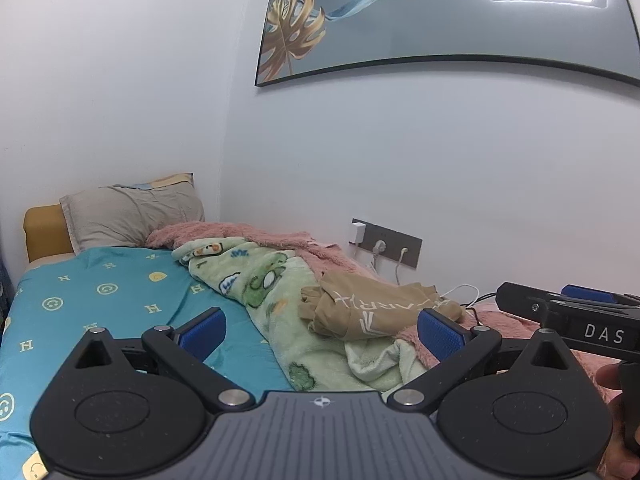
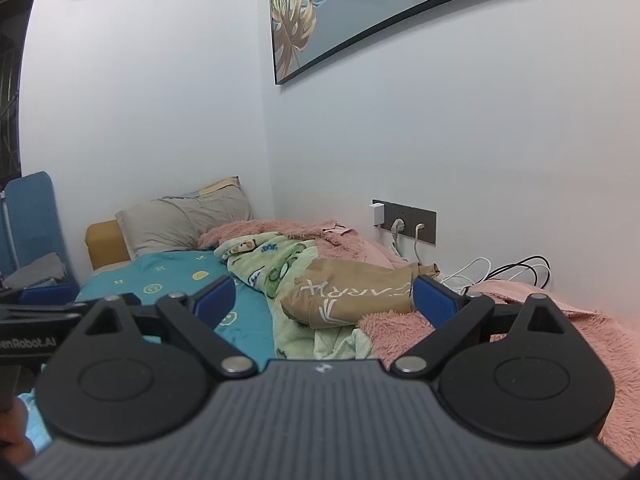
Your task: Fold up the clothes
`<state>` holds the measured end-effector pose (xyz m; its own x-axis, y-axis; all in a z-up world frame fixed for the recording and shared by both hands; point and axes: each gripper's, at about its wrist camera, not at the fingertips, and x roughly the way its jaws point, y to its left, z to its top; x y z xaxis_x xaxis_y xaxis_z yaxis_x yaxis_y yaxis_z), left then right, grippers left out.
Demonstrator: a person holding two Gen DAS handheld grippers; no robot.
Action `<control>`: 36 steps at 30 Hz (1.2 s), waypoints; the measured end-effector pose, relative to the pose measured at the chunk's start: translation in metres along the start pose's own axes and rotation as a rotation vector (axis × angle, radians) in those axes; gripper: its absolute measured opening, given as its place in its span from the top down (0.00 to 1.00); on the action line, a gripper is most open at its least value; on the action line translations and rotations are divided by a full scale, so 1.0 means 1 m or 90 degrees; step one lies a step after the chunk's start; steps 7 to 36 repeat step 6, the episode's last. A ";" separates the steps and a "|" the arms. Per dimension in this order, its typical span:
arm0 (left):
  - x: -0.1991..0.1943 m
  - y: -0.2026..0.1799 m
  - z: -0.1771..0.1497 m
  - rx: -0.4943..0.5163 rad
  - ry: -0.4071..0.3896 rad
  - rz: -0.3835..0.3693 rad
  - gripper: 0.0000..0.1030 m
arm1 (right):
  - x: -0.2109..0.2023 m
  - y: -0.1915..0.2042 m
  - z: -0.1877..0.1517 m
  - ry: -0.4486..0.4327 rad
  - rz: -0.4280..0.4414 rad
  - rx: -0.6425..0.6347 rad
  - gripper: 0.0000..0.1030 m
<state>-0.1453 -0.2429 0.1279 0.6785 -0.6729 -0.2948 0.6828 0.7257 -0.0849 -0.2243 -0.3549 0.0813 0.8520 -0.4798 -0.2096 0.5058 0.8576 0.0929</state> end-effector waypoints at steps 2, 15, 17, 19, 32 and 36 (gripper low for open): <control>-0.002 0.000 0.000 0.001 -0.002 0.000 0.00 | -0.001 0.001 0.000 0.000 0.000 0.001 0.06; -0.003 -0.001 0.000 0.003 0.000 0.000 0.00 | -0.002 0.000 0.001 -0.001 -0.004 0.001 0.06; -0.003 -0.001 0.000 0.003 0.000 0.000 0.00 | -0.002 0.000 0.001 -0.001 -0.004 0.001 0.06; -0.003 -0.001 0.000 0.003 0.000 0.000 0.00 | -0.002 0.000 0.001 -0.001 -0.004 0.001 0.06; -0.003 -0.001 0.000 0.003 0.000 0.000 0.00 | -0.002 0.000 0.001 -0.001 -0.004 0.001 0.06; -0.003 -0.001 0.000 0.003 0.000 0.000 0.00 | -0.002 0.000 0.001 -0.001 -0.004 0.001 0.06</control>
